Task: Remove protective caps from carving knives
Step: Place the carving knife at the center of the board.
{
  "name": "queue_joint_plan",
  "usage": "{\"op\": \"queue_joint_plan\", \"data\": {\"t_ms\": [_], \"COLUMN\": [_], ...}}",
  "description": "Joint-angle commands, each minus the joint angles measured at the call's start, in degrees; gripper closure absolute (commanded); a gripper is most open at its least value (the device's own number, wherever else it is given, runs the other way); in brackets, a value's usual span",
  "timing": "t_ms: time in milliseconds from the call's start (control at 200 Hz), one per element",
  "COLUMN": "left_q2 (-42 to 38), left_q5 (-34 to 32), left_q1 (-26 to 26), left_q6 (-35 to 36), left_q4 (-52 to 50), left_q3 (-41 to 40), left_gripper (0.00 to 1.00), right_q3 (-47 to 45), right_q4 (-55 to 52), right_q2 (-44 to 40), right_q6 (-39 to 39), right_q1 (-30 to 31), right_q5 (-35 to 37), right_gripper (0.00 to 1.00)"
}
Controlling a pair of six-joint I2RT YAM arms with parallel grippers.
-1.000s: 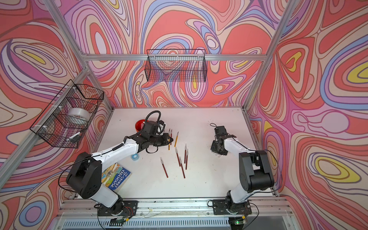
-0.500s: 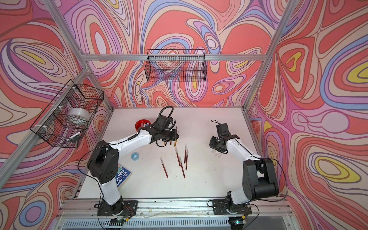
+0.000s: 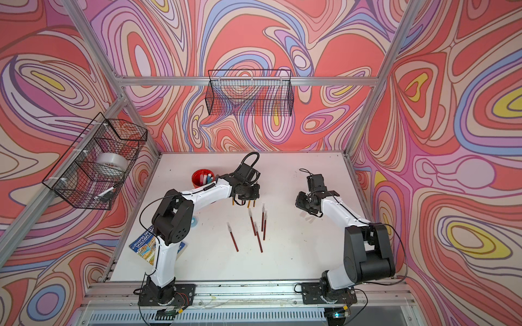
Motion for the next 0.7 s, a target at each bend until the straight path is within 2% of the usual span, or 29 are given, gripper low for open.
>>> {"op": "queue_joint_plan", "data": {"t_ms": [0, 406, 611, 691], "left_q2": [3.2, 11.5, 13.1, 13.6], "left_q5": [-1.6, -6.6, -7.2, -7.3], "left_q1": [-0.3, -0.4, -0.5, -0.5], "left_q6": [0.6, 1.5, 1.6, 1.5], "left_q4": [-3.0, -8.8, -9.4, -9.5], "left_q3": [3.3, 12.8, 14.0, 14.0], "left_gripper": [0.94, 0.87, 0.73, 0.72], "right_q3": [-0.3, -1.1, -1.0, -0.9], "right_q4": [1.4, 3.0, 2.9, 2.8], "right_q2": [1.0, 2.5, 2.5, 2.5], "right_q6": [0.2, 0.4, 0.4, 0.4], "right_q1": [-0.2, -0.2, -0.2, -0.2], "right_q5": [-1.0, -1.6, -1.7, -1.9], "right_gripper": [0.80, 0.79, 0.79, 0.79]}}
